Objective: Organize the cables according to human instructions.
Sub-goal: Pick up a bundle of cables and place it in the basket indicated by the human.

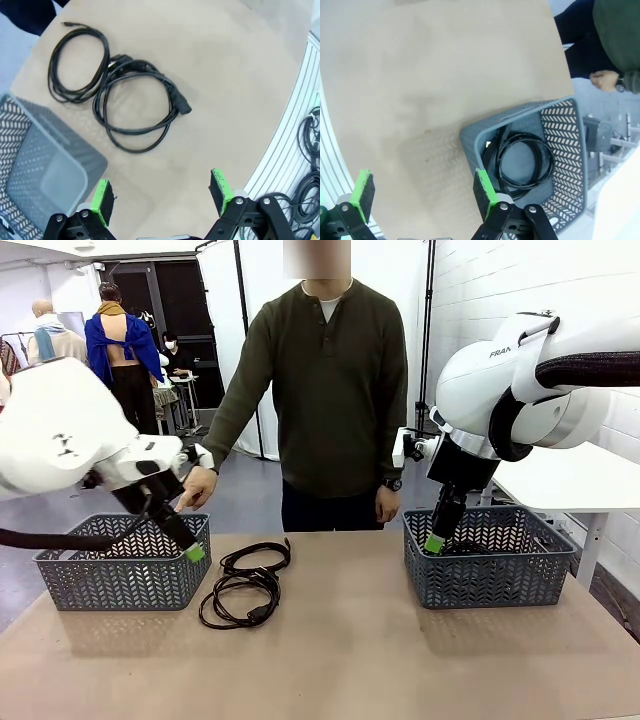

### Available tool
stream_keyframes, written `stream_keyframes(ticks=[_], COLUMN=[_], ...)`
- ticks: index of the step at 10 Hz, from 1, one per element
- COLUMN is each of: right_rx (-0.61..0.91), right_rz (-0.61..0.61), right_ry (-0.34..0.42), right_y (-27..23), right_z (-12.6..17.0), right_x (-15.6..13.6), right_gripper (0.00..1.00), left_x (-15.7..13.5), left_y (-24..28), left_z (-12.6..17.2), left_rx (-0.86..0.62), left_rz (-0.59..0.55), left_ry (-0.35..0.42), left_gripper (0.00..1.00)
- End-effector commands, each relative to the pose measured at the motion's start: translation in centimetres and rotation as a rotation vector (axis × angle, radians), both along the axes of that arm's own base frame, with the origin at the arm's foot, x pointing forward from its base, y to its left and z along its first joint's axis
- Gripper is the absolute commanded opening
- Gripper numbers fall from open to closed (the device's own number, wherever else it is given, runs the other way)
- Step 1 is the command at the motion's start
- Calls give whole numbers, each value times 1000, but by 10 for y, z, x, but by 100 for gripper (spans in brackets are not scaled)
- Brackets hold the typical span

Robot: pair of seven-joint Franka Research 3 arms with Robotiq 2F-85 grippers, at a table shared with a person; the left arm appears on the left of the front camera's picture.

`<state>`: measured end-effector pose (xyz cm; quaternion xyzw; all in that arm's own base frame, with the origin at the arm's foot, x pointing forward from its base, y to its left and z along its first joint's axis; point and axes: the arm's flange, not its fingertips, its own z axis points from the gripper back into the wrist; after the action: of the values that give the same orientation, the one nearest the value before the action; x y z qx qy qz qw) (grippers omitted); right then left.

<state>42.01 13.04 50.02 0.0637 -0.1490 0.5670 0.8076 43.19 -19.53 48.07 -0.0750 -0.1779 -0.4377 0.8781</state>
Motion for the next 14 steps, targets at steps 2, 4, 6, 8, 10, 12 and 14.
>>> stream_keyframes(ticks=[2, 4, 6, 8, 10, 12, 14], right_rx=[-4, -4, -4, -4, -4, -4, -4], right_rz=[-5, -5, -5, -5, -5, -5, -5], right_ry=[-2, -2, -2, -2, -2, -2, -2], right_y=[0, 0, 0, 0, 0, 0, 0], right_z=[0, 0, 0, 0, 0, 0, 0], right_x=[1, 1, 1, 1, 1, 1, 1], right_gripper=[100, 100, 100, 100, 100, 100, 100], left_x=[30, 42, 49, 45, 45, 45, 47], left_y=[-32, -47, -58, -50, -50, -50, -53], left_z=[-2, -11, -20, -23, -23, -23, -24], left_rx=[10, 17, 41, 12, 12, 12, 16], left_rz=[48, 142, 164, 140, 140, 140, 146], left_ry=[48, 52, 86, 80, 80, 80, 83], left_gripper=[100, 100, 100, 100, 100, 100, 100])
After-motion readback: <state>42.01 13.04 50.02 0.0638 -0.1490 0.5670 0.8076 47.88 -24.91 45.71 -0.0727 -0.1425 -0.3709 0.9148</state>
